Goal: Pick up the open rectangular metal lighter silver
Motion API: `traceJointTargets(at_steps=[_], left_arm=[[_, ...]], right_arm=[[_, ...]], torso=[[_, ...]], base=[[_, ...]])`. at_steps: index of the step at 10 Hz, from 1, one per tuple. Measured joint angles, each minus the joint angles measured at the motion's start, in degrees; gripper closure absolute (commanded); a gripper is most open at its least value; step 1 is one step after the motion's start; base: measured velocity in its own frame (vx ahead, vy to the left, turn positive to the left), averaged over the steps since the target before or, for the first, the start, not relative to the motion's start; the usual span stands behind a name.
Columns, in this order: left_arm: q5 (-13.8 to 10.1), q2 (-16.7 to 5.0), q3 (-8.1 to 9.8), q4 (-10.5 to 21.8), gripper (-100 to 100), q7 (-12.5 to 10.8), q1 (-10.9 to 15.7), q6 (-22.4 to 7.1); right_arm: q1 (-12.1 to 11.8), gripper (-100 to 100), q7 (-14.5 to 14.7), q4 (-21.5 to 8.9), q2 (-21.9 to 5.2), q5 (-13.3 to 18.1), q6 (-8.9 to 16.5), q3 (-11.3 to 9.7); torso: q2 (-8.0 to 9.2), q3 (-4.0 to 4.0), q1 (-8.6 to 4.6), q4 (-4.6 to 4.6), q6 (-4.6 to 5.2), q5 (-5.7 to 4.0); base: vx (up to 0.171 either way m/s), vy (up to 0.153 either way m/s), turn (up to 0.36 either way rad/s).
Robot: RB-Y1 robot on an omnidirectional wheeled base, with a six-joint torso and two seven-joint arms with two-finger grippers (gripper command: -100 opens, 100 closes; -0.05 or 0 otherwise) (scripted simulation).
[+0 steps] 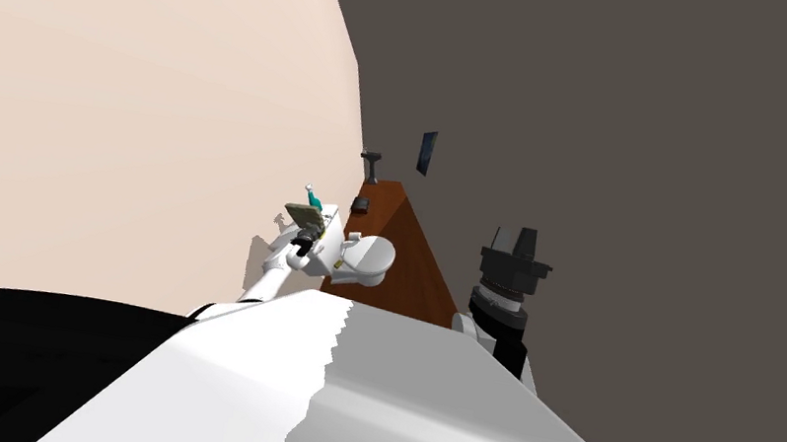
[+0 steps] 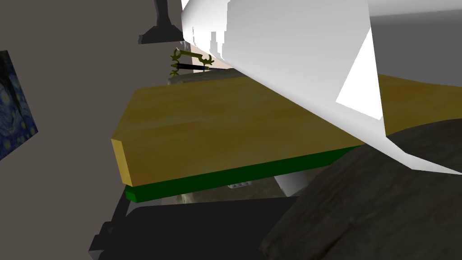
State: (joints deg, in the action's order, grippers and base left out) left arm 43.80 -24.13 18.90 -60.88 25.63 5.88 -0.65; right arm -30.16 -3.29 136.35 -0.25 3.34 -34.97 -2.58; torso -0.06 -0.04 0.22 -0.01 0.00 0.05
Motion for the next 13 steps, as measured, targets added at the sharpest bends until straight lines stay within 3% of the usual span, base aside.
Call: traceJointTargets(at_steps=[7,10,11,13], left_arm=[[-5.38,1.49,-0.28,3.72,-100,8.77,4.88,0.63],[-7.49,2.71,0.69,6.5,-100,13.39,7.65,1.83],[-7.6,2.76,0.74,6.66,100,13.86,7.78,1.97],[-7.6,2.82,0.71,6.65,100,13.8,7.75,1.96]], right_arm=[[0.0,0,0.0,0.0,0.0,0.0,0.0,0.0],[0.0,0,0.0,0.0,0.0,0.0,0.0,0.0],[0.0,0,0.0,0.0,0.0,0.0,0.0,0.0],[0.01,0,0.0,0.0,0.0,0.0,0.0,0.0]], torso=[[0.01,0.0,-0.01,0.0,0.01,0.0],[0.01,0.0,0.0,0.0,0.0,0.0],[0.01,0.01,-0.02,0.0,0.01,0.0],[0.01,0.01,0.0,0.01,0.0,-0.03]], base=[[0.0,0.013,0.057],[-0.001,0.011,0.038],[0.001,-0.001,-0.016],[-0.001,0.0,0.006]])
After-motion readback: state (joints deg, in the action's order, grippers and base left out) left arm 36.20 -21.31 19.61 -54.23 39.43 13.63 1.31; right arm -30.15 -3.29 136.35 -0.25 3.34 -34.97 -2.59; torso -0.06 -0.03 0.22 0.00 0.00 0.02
